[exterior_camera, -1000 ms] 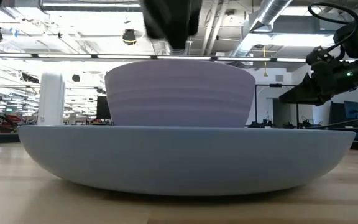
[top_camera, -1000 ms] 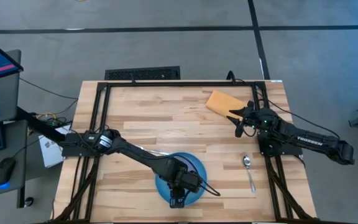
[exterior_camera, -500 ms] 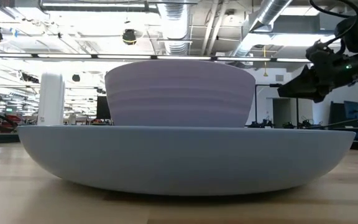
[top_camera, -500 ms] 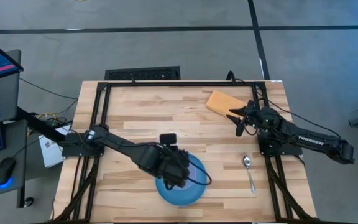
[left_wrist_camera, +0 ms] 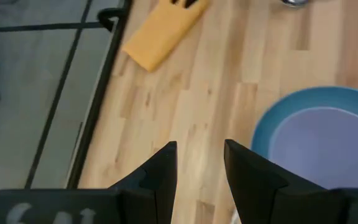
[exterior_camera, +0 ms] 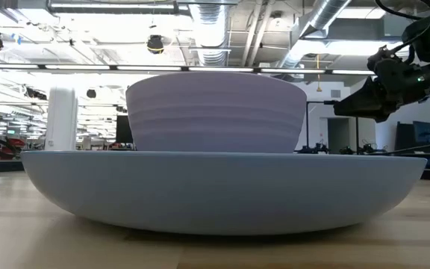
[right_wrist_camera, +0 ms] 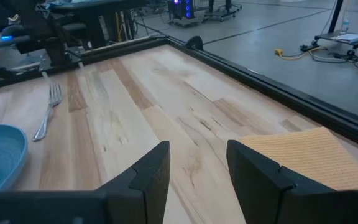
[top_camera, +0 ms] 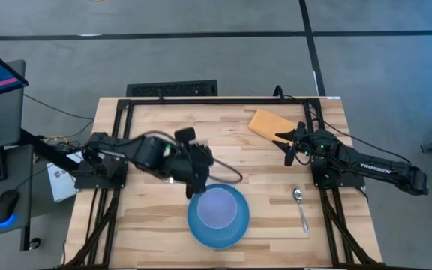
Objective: Set table place
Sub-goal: Move the silver fork beside the blue plate
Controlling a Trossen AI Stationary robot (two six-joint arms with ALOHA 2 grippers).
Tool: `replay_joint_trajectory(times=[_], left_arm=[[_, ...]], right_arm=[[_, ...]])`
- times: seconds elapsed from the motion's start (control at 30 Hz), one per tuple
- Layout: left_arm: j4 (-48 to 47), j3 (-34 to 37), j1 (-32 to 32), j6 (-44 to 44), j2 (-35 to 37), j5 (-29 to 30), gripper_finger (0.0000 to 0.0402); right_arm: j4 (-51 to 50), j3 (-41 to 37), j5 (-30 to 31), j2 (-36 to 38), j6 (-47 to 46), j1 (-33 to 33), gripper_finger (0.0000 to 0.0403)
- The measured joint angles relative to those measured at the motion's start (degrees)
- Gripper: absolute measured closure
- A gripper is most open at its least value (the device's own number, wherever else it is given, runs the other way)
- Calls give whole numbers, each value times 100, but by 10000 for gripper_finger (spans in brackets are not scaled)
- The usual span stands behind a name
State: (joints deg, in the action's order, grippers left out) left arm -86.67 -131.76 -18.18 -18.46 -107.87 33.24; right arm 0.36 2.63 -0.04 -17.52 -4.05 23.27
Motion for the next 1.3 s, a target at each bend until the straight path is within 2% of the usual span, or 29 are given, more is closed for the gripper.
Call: replay_joint_trajectory(times=[0.1,0.17,0.27,0.33,0.5,0.6,0.7,0.9,1.03,1.1,1.3], left_arm=[[38,5,152,81,77,-91,278],[429,193,186,254,97,-225,278],[998,668,254,813,94,-936,278],[1302,1064,359,988,169,-1196,278],[2003,2342,739,941,964,-1458,278],[3169,3489,920,1164,1675,-2057,278],[3947,4552,1084,1293,2430,-2646,278],[4549,6390,1225,1310,3424,-2534,278],[5280,7389,1303,1456,3696,-2880,278],[5453,7708,1310,1474,3709,-3003,278],[5478,8247,1316,1305,3718,-2808,278]], right_arm=[[0,0,2,0,7,0,218],[0,0,3,-4,16,0,218],[-2,0,5,-4,194,0,218],[-10,2,7,-4,260,0,218],[-224,9,9,-8,258,0,218],[-389,9,9,-11,258,11,218],[-427,9,12,-9,258,11,218],[-437,9,13,-9,242,11,218],[-425,9,17,-9,111,11,218],[-433,9,33,-9,6,11,218],[-422,9,56,-9,-50,11,218]])
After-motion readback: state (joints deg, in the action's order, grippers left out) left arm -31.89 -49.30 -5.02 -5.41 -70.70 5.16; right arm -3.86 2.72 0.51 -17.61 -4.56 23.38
